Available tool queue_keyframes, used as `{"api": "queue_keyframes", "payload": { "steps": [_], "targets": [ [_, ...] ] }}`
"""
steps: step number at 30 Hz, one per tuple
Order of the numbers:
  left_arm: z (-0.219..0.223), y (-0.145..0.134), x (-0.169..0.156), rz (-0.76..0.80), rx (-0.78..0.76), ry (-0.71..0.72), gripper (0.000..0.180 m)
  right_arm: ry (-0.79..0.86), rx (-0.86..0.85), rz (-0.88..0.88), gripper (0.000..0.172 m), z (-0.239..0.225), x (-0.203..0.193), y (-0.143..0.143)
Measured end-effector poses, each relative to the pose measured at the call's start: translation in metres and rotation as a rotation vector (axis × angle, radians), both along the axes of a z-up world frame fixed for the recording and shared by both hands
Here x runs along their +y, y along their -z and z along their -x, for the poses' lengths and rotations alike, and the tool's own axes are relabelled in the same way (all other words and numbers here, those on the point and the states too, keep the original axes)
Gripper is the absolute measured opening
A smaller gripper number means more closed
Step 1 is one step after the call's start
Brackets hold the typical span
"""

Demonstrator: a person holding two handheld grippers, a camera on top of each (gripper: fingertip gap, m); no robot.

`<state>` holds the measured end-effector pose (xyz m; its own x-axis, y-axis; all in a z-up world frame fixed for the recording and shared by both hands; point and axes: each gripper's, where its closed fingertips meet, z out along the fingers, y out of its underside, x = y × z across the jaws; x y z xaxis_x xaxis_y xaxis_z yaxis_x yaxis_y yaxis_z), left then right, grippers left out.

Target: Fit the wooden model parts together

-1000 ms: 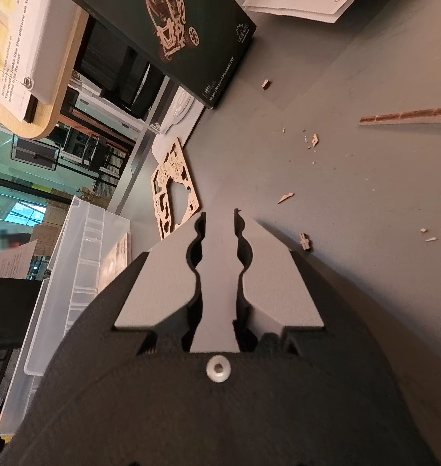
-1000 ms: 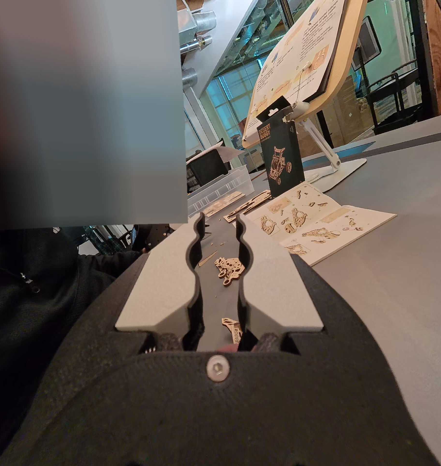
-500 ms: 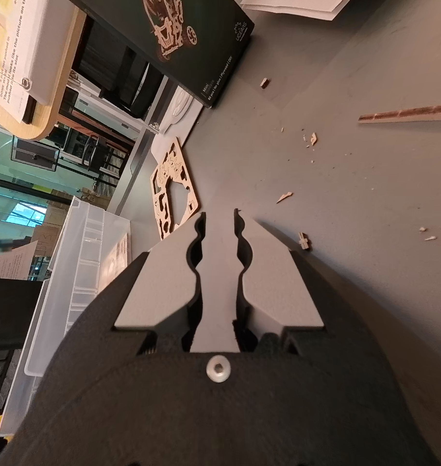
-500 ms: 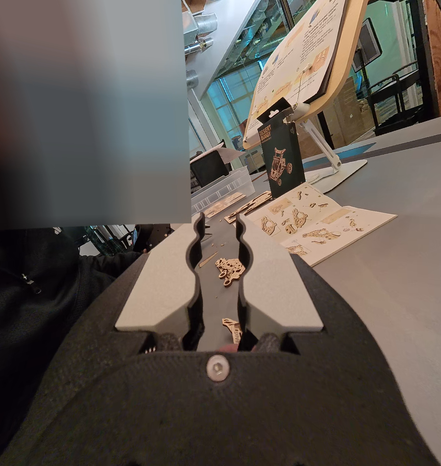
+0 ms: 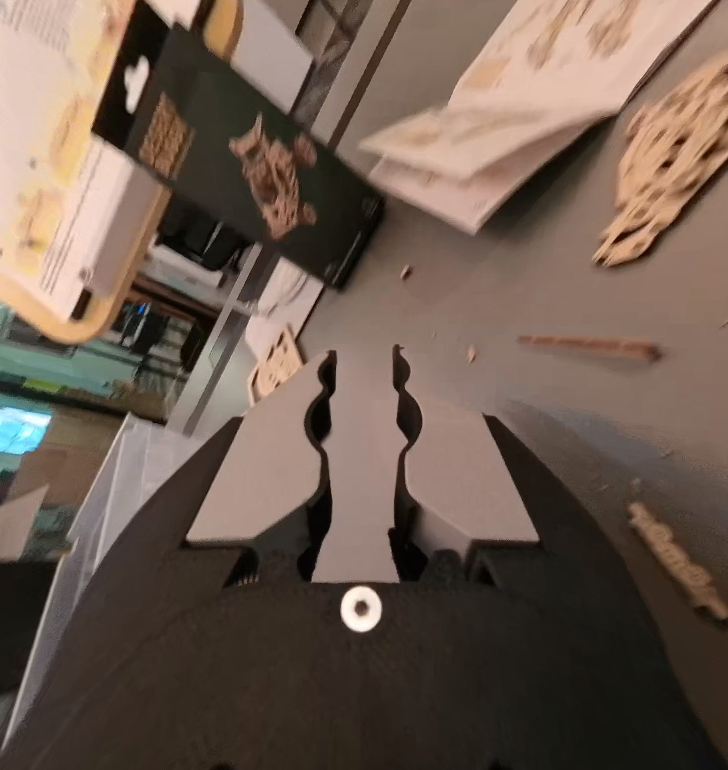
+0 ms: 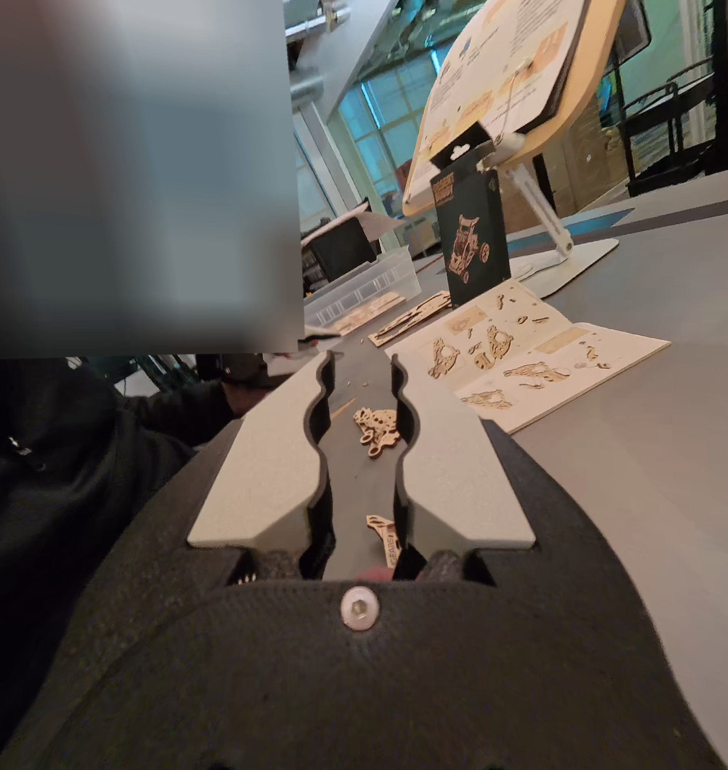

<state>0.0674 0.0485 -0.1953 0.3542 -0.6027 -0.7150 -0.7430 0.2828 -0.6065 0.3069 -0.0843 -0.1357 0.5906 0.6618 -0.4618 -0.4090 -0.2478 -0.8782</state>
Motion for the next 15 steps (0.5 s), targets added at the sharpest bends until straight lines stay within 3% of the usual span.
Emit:
{"api": "queue_keyframes", "payload": {
  "steps": [5, 10, 15],
  "targets": [
    [-0.052, 0.006, -0.028, 0.236, 0.026, 0.202, 0.028, -0.094, -0.279, 0.07, 0.025, 0.042, -0.003, 0.024],
    [-0.078, 0.019, -0.039, 0.311, 0.092, 0.303, 0.028, -0.149, -0.641, 0.113, 0.017, 0.077, 0.005, 0.042],
    [-0.087, 0.044, -0.041, 0.375, 0.174, 0.336, 0.03, -0.236, -0.882, 0.172, 0.013, 0.103, 0.026, 0.065]
  ]
}}
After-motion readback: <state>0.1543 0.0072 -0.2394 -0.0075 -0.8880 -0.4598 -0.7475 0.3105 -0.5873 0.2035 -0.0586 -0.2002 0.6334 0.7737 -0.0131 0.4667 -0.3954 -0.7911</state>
